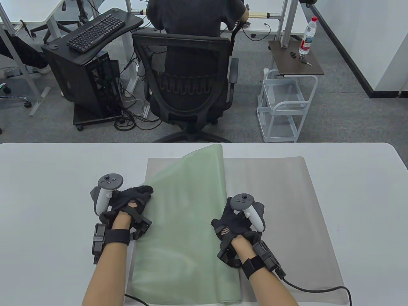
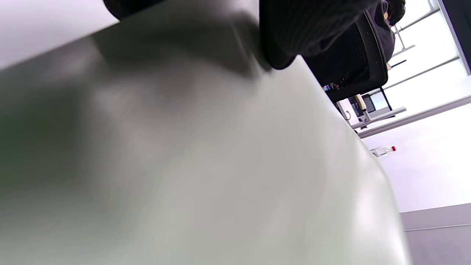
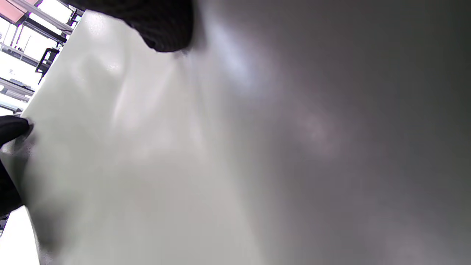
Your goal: Unroll desk mats and stack together
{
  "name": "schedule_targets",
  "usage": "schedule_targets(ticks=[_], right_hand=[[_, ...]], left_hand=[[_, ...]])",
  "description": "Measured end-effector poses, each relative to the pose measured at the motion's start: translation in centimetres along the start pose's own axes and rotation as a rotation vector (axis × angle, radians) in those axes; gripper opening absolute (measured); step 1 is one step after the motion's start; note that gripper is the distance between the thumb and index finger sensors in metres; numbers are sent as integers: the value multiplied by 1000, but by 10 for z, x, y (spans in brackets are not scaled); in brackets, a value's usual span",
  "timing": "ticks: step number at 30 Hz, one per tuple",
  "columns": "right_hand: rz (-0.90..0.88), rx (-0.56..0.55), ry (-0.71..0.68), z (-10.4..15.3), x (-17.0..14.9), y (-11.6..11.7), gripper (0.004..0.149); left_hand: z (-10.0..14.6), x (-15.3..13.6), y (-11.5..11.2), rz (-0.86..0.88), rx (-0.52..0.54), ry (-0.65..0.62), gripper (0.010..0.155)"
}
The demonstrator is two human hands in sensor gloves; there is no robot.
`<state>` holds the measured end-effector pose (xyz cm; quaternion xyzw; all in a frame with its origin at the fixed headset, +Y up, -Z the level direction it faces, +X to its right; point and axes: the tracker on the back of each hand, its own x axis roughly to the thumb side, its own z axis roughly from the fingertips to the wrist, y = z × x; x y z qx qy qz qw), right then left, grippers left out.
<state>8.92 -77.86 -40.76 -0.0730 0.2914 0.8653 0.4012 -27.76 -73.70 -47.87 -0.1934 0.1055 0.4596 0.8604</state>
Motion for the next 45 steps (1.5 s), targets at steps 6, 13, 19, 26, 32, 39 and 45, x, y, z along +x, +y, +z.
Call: schedule_targets(ticks=[6, 13, 19, 26, 32, 39, 45], right_hand=[[-3, -8, 33, -2, 0, 2, 92], [103, -15, 63, -1, 4, 9, 92], [119, -22, 80, -1, 5, 10, 91], [151, -30, 106, -2, 8, 11, 91], [172, -42, 142, -3, 11, 11, 91], [185, -48, 154, -3, 13, 12, 91], [182, -43, 148, -4, 13, 11, 91]], left_hand=[[-39, 16, 10, 7, 35, 2, 44], [-78, 12, 1, -98, 15, 85, 48], [-98, 12, -15, -220, 68, 109, 50], [-100, 20, -22, -373, 159, 192, 44], [-81, 21, -27, -778, 170, 274, 61], [-2, -13, -27, -809, -50, 264, 71], [68, -51, -38, -761, -103, 225, 72]])
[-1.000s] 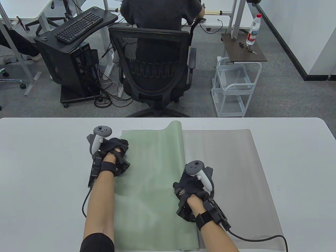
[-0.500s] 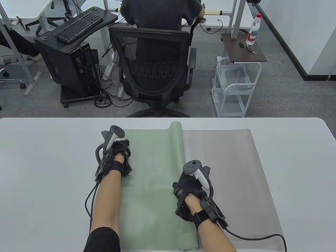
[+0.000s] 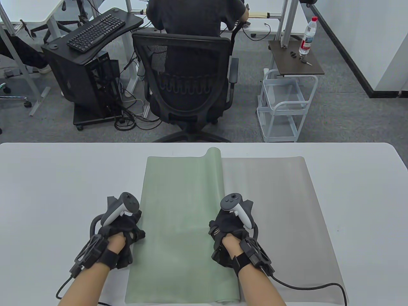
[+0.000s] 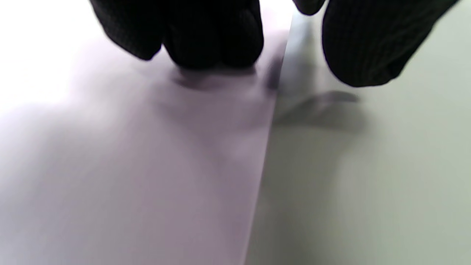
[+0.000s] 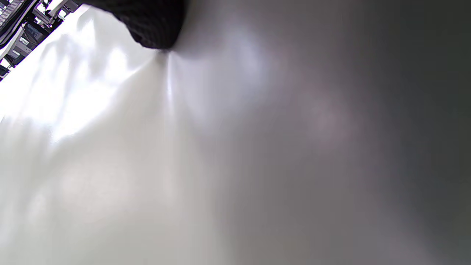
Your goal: Unroll desk mats and stack together
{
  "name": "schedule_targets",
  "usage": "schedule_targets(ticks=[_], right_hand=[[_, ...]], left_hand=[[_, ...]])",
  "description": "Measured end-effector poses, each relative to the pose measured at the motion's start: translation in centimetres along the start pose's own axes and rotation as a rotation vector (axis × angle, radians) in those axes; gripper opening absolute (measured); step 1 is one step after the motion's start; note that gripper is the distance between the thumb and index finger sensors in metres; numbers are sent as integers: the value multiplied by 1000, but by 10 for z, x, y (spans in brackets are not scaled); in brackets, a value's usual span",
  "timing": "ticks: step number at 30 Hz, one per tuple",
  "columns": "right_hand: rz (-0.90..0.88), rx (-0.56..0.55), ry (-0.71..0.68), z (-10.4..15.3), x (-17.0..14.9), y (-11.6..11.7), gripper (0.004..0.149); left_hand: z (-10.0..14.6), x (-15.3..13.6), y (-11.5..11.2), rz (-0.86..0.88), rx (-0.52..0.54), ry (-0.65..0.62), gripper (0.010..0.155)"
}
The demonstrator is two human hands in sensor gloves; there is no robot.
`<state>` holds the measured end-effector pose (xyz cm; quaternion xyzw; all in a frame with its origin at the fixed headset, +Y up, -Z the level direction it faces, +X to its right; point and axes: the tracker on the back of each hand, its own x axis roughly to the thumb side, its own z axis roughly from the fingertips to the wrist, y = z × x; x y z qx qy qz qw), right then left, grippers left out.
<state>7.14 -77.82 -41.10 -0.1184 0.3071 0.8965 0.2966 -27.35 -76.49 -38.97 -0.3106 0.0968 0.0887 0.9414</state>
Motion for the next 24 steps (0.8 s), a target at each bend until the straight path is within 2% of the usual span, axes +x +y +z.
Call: schedule_targets(ticks=[4, 12, 13, 16, 21, 24], right_hand=[[12, 1, 12, 0, 3, -1, 91], [20, 7, 21, 0, 4, -3, 91], [28, 5, 25, -1, 5, -3, 91], [33, 8, 30, -2, 6, -4, 91], [-2, 18, 36, -8, 2, -14, 80], [-172, 88, 2, -9, -6, -23, 77]], left_hand=[[20, -4, -23, -2, 100, -7, 71], [30, 6, -45, -28, 178, 18, 73], [30, 8, -47, -31, 188, 19, 72], [28, 19, -50, 48, 116, -37, 64], [30, 43, -44, -119, 174, -32, 65], [28, 54, -39, -218, 161, -17, 63]])
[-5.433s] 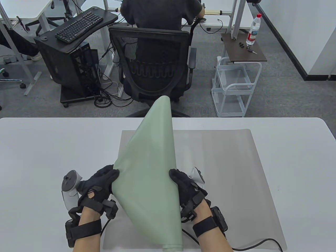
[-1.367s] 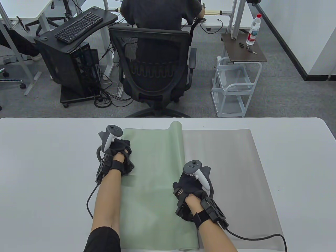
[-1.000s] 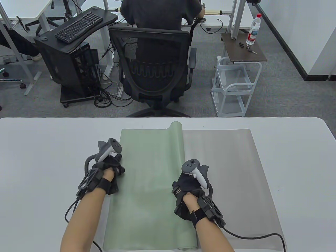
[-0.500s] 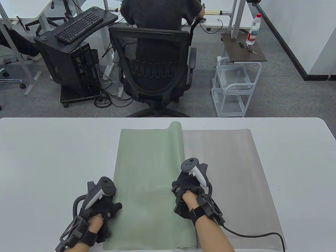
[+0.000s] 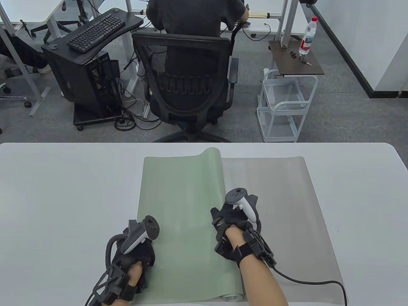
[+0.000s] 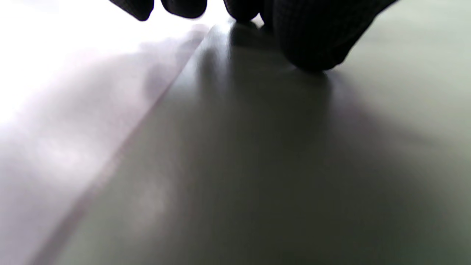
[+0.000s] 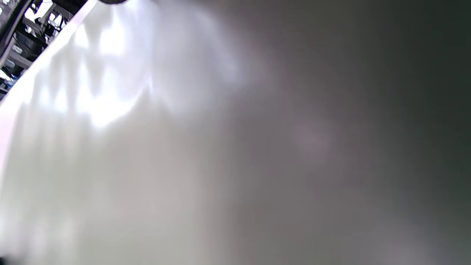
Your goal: Unroll desk mats and stack together
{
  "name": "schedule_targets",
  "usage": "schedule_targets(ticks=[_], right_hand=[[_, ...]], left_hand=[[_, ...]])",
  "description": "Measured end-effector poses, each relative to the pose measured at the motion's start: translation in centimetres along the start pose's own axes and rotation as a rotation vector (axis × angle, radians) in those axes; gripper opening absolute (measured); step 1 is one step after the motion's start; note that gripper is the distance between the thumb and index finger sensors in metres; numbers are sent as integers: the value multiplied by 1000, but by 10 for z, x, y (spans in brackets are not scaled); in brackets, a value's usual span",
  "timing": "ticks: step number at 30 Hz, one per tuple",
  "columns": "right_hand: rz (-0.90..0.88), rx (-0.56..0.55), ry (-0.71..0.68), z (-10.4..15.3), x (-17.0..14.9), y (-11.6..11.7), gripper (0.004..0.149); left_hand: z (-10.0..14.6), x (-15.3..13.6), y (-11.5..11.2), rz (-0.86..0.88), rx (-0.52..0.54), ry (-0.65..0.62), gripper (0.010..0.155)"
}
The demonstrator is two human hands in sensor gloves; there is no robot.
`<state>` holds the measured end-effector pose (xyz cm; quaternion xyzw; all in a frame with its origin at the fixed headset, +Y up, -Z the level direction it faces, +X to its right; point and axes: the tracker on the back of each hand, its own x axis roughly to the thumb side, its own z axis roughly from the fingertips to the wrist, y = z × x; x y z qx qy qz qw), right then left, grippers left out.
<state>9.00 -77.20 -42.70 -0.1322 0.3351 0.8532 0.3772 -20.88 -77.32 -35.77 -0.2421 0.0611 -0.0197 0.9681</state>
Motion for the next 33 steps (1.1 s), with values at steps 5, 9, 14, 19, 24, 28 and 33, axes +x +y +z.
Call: schedule_targets(ticks=[5, 9, 14, 19, 24, 28, 33], right_hand=[[-313, 109, -39, 3, -8, -13, 81], [-519, 211, -40, -3, -19, -14, 82], [-676, 377, -161, -6, -13, -4, 52], [-623, 429, -214, -7, -5, -1, 46], [-664, 468, -249, -7, -8, -7, 79], [-604, 475, -297, -7, -10, -13, 86], [-655, 462, -264, -8, -20, -19, 88]], left_hand=[[-15, 5, 17, -34, -50, -40, 68], [-20, 22, 22, -149, -32, -47, 74], [-24, 32, 26, -253, -44, -53, 74], [-23, 33, 25, -267, -41, -58, 73], [-23, 36, 26, -286, -53, -47, 73], [-24, 40, 26, -321, -66, -37, 73], [-24, 40, 25, -320, -66, -37, 73]])
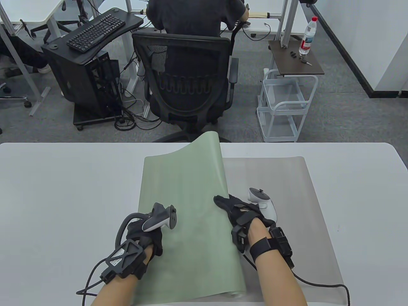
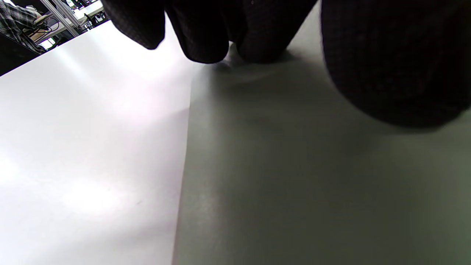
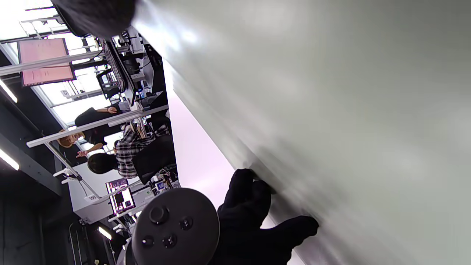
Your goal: Unroll desk mats and stack together
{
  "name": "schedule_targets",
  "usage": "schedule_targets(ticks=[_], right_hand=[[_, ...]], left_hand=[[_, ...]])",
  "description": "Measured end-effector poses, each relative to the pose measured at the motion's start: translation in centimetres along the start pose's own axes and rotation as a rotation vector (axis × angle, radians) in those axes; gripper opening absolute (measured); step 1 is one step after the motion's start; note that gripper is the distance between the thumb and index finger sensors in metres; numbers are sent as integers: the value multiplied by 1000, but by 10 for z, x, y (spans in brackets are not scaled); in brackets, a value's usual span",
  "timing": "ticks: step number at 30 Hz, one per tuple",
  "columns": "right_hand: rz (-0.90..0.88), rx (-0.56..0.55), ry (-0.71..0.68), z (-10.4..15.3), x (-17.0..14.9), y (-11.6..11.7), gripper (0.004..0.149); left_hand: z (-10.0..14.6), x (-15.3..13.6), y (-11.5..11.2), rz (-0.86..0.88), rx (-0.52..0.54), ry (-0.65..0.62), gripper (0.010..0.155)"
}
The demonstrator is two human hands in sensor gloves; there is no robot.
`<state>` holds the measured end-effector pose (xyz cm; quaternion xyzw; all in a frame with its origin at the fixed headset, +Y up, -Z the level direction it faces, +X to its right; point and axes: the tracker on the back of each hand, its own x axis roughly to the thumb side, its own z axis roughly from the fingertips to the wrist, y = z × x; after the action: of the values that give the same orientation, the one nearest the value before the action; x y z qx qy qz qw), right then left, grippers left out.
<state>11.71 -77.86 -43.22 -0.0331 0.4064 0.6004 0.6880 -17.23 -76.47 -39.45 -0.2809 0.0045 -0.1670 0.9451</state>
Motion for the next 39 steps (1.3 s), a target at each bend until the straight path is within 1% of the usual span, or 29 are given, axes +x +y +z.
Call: schedule_targets(ticks=[2, 3, 5, 8, 10, 11, 12, 14, 16, 20, 25, 29, 30, 31, 32, 33, 36, 37, 39], right_hand=[[-59, -15, -1, 2, -2, -4, 86], [-81, -27, -11, 4, -2, -8, 82], [-76, -45, -18, 6, -2, -14, 78], [-126, -54, -26, 12, -3, -27, 83], [-119, -79, -17, 15, -2, -32, 83], [-102, -93, -13, 17, -2, -36, 80], [-83, -100, -25, 18, -1, -37, 71], [-55, -99, -33, 17, 0, -38, 59], [-78, -66, -45, 15, 0, -36, 54], [-63, -50, -23, 9, 0, -31, 52], [-68, -49, -12, 7, 2, -33, 53], [-48, -53, -17, 13, 5, -40, 57], [-51, -51, -22, 15, 5, -43, 61], [-51, -51, -22, 16, 5, -44, 62], [-55, -54, -22, 18, 5, -46, 64], [-56, -56, -24, 19, 4, -47, 66], [-47, -40, -34, 21, 5, -51, 74], [-40, -34, -39, 21, 5, -52, 78], [-37, -38, -38, 21, 6, -53, 81]], left_hand=[[-1, 0, 0, -1, 0, 0, 72], [0, 0, 0, -2, -1, 2, 72], [0, 0, 0, -6, 1, 3, 73], [1, 0, 1, -16, 2, 3, 73], [1, 1, 1, -21, 4, 5, 72], [1, 1, 2, -26, 1, 6, 72], [1, 2, 2, -39, 0, 9, 72], [1, 3, 3, -55, -6, 14, 72], [1, 5, 3, -67, -7, 17, 72], [1, 5, 3, -70, -6, 15, 72], [1, 6, 3, -68, -2, 10, 72], [0, 7, 1, -30, -23, -38, 74], [-3, 6, -2, -39, -47, -44, 79], [-5, 3, -2, -24, -77, -47, 86], [-8, -3, -4, 36, -101, -56, 91], [-11, -6, -5, 64, -99, -53, 94], [-10, -6, -4, 36, -87, -45, 94], [-11, -6, -4, 45, -98, -43, 94], [-10, -6, -4, 45, -102, -43, 94]])
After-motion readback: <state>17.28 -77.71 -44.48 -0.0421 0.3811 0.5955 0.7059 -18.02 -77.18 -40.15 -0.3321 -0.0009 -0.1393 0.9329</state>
